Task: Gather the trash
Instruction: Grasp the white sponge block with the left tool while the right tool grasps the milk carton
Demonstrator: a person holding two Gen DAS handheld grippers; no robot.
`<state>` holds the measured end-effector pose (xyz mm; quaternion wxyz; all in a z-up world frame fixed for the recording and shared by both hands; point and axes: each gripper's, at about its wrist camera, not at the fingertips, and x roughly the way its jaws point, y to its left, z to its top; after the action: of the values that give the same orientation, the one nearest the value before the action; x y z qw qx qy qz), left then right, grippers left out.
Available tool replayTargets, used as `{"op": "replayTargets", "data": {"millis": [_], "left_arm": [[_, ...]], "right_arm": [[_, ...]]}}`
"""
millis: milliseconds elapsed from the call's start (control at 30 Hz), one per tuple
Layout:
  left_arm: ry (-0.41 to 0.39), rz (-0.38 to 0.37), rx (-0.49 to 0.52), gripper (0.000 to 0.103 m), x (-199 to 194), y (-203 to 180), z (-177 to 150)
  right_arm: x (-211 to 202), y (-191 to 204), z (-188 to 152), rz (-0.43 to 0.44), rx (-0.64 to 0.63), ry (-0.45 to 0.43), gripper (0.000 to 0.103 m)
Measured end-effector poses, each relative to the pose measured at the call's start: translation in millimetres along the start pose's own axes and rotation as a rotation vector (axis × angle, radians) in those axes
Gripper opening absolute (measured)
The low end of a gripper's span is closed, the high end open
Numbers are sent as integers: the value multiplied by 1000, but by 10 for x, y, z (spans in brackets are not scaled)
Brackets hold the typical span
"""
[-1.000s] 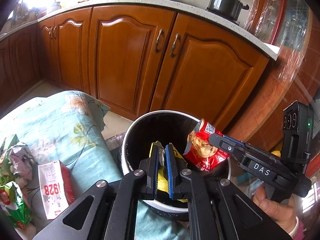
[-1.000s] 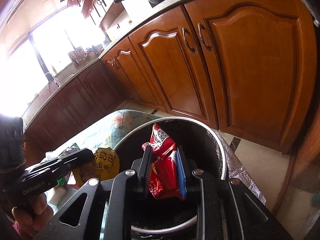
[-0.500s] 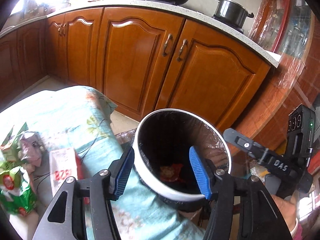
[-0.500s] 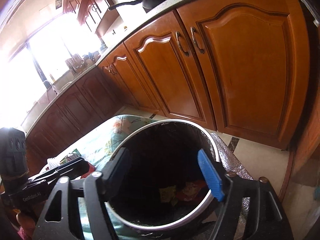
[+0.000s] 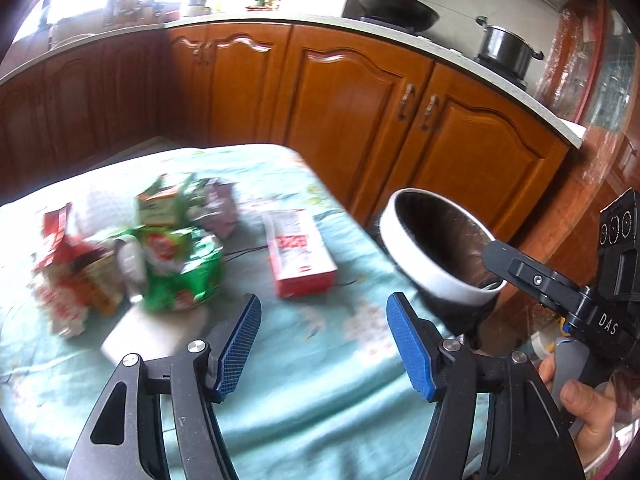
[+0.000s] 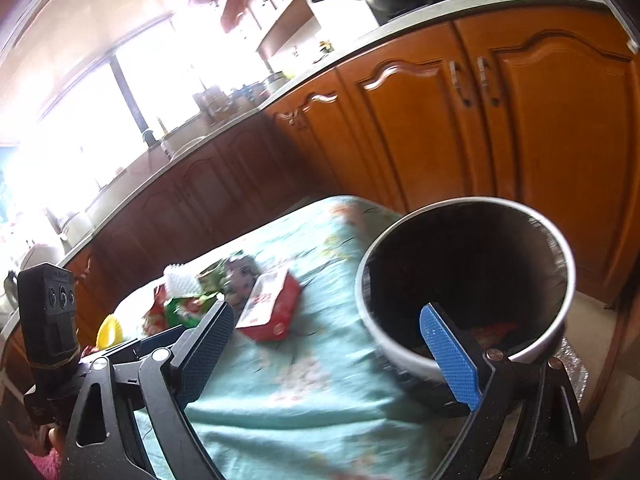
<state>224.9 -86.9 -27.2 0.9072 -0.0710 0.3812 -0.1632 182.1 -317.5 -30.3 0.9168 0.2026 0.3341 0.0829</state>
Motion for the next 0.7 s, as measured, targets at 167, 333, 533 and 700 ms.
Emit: {"op": "replayTargets", "data": {"millis": [167,333,533,700], "left_arm": [[-18,55,-63,65,-272,279,-139],[-21,92,-98,66,-462,519,-244],[3,115,-108,75,-487,763,-241],[46,122,-82,78,-372,886,-175]], "right_arm": [[159,291,-127,29,-26,44,95],[344,480,-228,27,-45,86,95],[620,668,-288,8,-87,145,95],[826,766,-261,-10,-111,176,95]]}}
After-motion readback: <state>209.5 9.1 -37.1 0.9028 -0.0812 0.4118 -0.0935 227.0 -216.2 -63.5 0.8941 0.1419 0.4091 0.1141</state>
